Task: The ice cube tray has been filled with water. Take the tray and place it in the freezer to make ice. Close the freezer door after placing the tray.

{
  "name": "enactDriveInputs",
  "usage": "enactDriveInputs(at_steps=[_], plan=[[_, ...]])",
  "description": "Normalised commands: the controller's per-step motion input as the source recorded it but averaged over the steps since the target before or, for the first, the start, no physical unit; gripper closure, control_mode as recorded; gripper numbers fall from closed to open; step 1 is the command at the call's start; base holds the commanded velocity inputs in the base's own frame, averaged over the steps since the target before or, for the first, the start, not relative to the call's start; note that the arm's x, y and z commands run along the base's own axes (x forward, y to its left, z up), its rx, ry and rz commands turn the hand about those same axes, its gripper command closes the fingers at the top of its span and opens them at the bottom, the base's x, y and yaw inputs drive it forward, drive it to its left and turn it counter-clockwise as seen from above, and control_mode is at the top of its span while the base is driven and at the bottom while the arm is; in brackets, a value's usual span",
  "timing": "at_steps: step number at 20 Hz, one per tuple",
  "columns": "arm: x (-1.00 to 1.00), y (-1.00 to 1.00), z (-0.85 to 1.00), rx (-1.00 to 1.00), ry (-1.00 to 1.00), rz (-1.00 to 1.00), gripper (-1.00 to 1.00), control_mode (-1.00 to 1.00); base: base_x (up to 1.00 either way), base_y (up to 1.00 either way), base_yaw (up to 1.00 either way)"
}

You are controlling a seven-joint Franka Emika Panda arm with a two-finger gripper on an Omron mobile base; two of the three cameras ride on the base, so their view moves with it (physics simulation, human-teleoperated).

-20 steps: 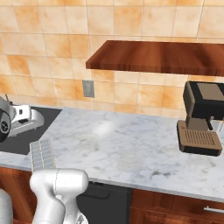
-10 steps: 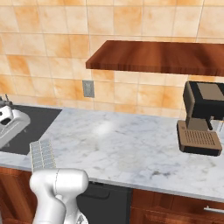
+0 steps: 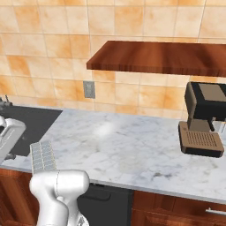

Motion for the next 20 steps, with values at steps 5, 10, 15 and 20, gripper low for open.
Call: enactDriveInputs(at_steps=[5,10,15,20], plan=[[0.0,0.21,-0.35,-0.11,-0.03,0.02,-1.0,-1.0,0.0,0.0,0.0],[-0.02,0.37,-0.05,-0.09,-0.01,0.05,-1.0,-1.0,0.0,0.0,0.0],[-0.17,0.15,-0.03,-0.08,0.0,0.02,-1.0,-1.0,0.0,0.0,0.0],[-0.1,0.0,-0.27,-0.03,-0.02,0.0,-1.0,-1.0,0.0,0.0,0.0]])
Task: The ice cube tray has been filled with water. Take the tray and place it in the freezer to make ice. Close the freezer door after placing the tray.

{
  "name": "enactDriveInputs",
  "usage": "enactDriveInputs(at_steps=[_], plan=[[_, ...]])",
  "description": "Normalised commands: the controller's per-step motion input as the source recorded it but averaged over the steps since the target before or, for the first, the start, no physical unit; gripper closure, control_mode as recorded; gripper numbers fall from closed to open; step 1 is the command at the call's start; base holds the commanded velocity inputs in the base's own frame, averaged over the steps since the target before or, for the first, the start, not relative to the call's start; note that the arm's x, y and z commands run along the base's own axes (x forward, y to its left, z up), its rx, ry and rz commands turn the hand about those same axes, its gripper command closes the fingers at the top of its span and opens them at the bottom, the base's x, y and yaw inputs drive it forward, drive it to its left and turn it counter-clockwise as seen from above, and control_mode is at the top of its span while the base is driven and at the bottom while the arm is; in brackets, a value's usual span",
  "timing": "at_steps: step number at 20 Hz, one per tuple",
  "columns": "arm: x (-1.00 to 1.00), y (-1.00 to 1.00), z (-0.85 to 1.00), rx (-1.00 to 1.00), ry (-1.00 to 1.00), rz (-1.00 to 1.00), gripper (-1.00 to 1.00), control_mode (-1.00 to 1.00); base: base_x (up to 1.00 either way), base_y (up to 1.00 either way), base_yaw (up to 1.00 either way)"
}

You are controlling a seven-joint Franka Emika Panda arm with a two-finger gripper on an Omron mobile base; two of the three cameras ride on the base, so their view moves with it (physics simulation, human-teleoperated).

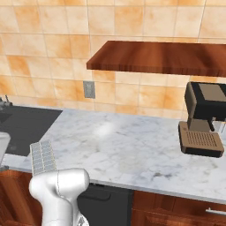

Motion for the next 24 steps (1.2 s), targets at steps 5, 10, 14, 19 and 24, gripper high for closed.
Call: enactDriveInputs(at_steps=[5,10,14,19,24], plan=[[0.0,0.0,-0.52,-0.18,-0.09,0.0,-1.0,-1.0,0.0,0.0,0.0],[0.0,0.0,-0.48,-0.22,-0.06,0.0,-1.0,-1.0,0.0,0.0,0.0],[0.0,0.0,-0.34,-0.15,-0.05,0.0,-1.0,-1.0,0.0,0.0,0.0],[0.0,0.0,-0.22,-0.16,-0.09,0.0,-1.0,-1.0,0.0,0.0,0.0],[0.0,0.0,-0.2,-0.13,-0.11,0.0,-1.0,-1.0,0.0,0.0,0.0]])
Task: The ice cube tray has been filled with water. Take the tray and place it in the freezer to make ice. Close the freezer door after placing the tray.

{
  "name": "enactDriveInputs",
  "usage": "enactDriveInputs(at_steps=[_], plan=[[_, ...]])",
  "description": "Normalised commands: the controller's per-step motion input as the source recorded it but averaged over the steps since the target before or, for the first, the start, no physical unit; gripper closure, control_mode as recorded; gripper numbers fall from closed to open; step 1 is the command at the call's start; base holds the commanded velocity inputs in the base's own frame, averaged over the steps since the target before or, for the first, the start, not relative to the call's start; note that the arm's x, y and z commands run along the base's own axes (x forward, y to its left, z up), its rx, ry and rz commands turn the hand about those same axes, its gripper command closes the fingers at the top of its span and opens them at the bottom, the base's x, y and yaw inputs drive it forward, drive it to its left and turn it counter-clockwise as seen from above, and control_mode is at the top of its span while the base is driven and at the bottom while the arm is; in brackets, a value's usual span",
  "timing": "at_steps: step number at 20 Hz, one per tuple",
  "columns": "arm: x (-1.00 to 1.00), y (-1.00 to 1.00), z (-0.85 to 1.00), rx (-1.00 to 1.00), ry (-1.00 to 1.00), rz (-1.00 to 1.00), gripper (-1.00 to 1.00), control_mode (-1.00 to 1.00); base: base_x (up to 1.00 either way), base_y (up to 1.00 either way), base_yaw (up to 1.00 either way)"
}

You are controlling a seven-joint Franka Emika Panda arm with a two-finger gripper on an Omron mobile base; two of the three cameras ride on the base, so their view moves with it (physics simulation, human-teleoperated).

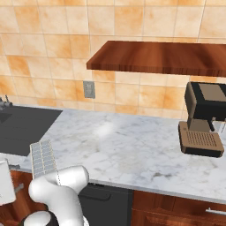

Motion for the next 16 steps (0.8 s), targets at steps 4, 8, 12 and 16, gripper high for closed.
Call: enactDriveInputs(at_steps=[4,8,12,16], plan=[[0.0,0.01,-0.2,-0.04,-0.12,0.0,-1.0,-1.0,0.0,0.0,0.0],[0.0,0.03,-0.16,0.0,-0.17,0.0,-1.0,-1.0,0.0,0.0,0.0],[0.0,0.06,-0.07,0.0,-0.2,0.0,-1.0,-1.0,0.0,0.0,0.0],[0.0,0.06,-0.01,0.02,-0.15,0.0,-1.0,-1.0,0.0,0.0,0.0]])
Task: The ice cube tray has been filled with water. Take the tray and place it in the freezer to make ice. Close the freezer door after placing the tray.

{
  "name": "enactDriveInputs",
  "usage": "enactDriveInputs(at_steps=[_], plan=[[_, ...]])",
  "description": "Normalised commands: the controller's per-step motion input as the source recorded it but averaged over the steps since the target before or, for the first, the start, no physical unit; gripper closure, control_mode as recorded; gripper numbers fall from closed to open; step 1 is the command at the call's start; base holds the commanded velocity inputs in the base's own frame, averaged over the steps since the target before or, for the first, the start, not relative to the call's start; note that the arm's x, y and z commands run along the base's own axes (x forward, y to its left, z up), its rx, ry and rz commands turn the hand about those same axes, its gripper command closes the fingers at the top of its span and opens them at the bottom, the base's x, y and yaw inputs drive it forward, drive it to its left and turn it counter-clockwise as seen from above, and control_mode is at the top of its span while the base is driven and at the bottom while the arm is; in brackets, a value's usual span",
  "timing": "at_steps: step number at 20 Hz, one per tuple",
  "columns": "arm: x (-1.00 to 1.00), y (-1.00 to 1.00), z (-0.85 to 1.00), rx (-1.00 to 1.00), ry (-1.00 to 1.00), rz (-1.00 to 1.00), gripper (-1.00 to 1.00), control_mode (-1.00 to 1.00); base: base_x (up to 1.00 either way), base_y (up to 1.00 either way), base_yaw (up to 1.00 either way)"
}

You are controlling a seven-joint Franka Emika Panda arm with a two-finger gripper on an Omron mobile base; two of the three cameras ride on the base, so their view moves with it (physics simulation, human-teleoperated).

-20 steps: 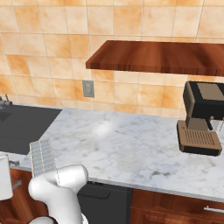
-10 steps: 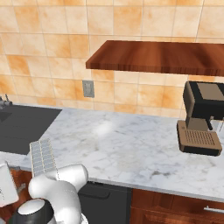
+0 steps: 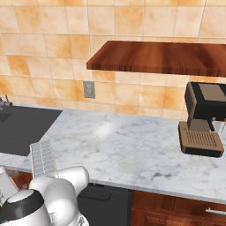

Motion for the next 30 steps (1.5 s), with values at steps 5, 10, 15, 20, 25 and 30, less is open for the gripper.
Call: enactDriveInputs(at_steps=[5,10,15,20,25,30], plan=[[0.0,0.05,0.0,0.09,-0.05,0.0,-1.0,-1.0,0.0,0.0,0.0],[0.05,0.0,-0.05,0.05,0.0,0.02,-1.0,-1.0,0.0,0.0,0.0],[0.22,0.0,-0.13,0.0,0.01,0.02,-1.0,-1.0,0.0,0.0,0.0],[0.29,0.0,-0.3,0.0,0.1,0.04,-1.0,-1.0,0.0,0.0,0.0],[0.31,0.0,-0.37,0.0,0.11,0.05,-1.0,-1.0,0.0,0.0,0.0],[0.19,0.0,-0.23,0.0,0.02,0.05,-1.0,-1.0,0.0,0.0,0.0]])
